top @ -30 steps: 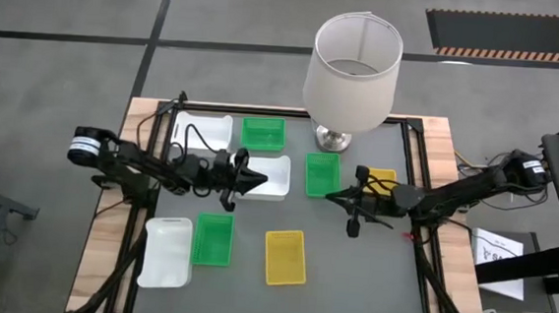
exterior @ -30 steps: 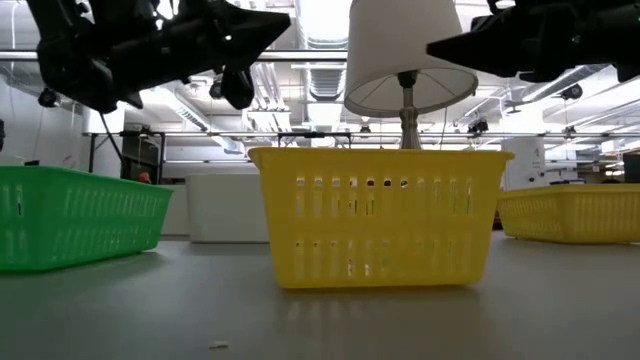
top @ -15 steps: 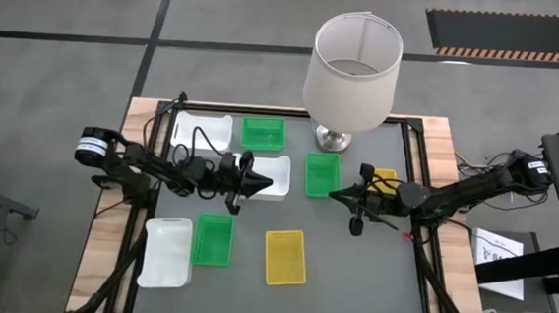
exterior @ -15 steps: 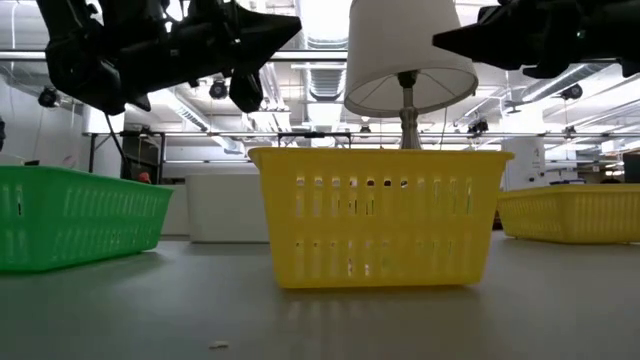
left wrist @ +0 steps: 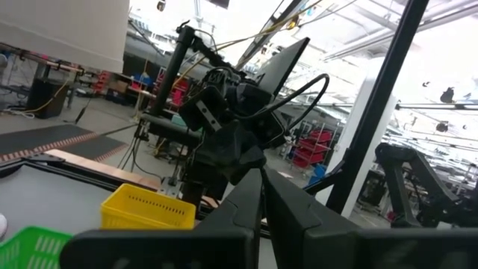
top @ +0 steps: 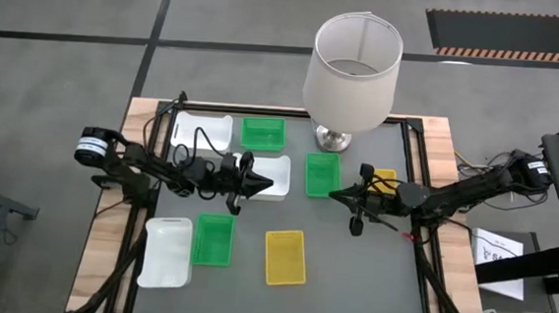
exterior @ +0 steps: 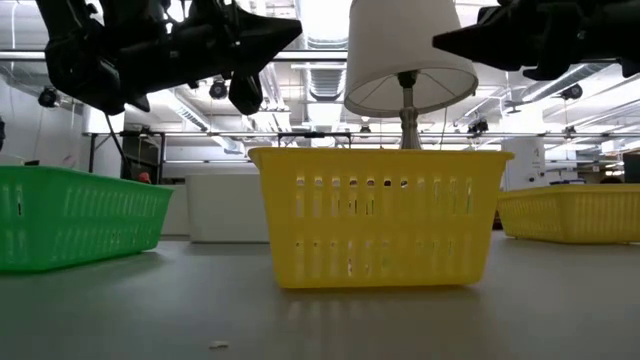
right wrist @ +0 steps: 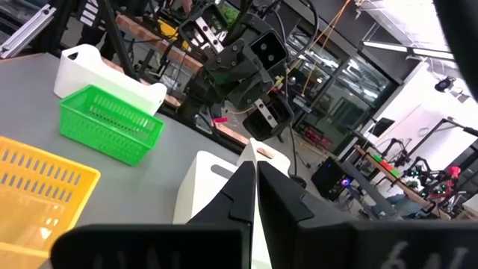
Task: Stack baskets by color
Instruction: Stack the bottom green bin on the middle green bin
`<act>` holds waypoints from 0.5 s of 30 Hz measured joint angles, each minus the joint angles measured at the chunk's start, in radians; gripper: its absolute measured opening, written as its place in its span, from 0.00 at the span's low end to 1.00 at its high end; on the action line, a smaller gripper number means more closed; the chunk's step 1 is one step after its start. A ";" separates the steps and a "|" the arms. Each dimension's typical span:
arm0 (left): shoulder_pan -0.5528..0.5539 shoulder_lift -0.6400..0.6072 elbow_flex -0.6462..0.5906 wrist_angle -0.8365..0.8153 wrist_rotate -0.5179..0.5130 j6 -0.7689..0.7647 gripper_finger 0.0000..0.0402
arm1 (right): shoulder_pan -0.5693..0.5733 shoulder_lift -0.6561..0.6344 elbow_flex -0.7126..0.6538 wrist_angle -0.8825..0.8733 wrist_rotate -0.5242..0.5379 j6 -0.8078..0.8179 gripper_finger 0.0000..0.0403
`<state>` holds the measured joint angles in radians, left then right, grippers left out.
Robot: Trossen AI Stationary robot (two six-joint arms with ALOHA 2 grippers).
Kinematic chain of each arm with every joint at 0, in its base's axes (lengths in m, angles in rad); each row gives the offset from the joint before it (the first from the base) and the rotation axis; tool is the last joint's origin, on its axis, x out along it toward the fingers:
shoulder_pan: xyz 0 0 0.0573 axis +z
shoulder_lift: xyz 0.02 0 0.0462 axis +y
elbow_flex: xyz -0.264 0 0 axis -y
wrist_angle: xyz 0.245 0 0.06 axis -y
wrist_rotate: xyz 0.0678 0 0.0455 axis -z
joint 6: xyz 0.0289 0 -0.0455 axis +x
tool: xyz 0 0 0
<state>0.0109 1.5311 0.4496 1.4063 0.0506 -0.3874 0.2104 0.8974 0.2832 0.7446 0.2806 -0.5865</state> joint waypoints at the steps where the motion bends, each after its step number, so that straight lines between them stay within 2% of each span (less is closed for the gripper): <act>1: 0.000 0.000 0.000 0.000 0.000 0.000 0.00 | 0.000 0.000 0.000 -0.001 0.000 0.000 0.02; 15: 0.000 0.009 -0.001 -0.001 -0.001 0.006 0.00 | 0.000 0.000 0.000 -0.011 0.000 0.084 0.02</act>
<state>0.0109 1.5404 0.4489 1.4049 0.0499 -0.3817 0.2108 0.8978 0.2832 0.7338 0.2810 -0.5027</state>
